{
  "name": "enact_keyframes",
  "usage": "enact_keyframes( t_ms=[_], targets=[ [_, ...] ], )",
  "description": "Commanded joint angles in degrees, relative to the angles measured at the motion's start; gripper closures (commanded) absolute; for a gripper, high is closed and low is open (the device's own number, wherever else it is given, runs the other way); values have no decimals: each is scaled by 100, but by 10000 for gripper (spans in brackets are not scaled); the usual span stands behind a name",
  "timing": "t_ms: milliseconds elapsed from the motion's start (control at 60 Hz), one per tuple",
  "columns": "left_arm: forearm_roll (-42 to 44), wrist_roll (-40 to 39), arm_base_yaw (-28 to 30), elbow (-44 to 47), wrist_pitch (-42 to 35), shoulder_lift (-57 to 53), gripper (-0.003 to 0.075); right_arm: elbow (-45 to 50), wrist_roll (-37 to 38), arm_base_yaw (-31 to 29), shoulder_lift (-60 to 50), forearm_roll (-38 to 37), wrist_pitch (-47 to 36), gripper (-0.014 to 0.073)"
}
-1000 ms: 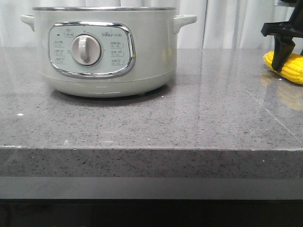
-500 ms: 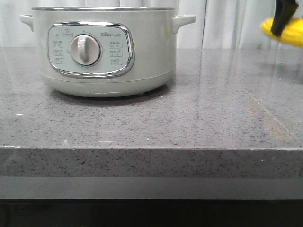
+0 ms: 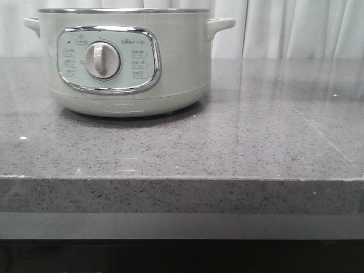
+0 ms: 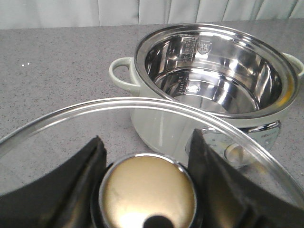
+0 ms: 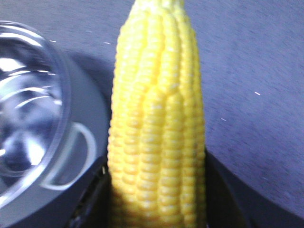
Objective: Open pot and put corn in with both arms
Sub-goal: 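Lift the corn cob with the right gripper and carry it over the pot, then lower the corn into the pot and open the right gripper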
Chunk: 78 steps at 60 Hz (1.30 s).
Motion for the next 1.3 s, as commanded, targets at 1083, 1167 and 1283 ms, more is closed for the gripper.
enact_keyframes(
  t_ms=[1083,1167,1283],
  targets=[
    [-37,-37,22,-237,-803,-49,407,-192,-84,2288,1060,145,-2167,309],
    [-37,-37,22,-237,-803,-49,406,-192,-84,2288,1146,130,-2110,309],
    [-37,-37,22,-237,-803,-49,406,-192,-84,2288,1212,129,-2049,308]
  ],
)
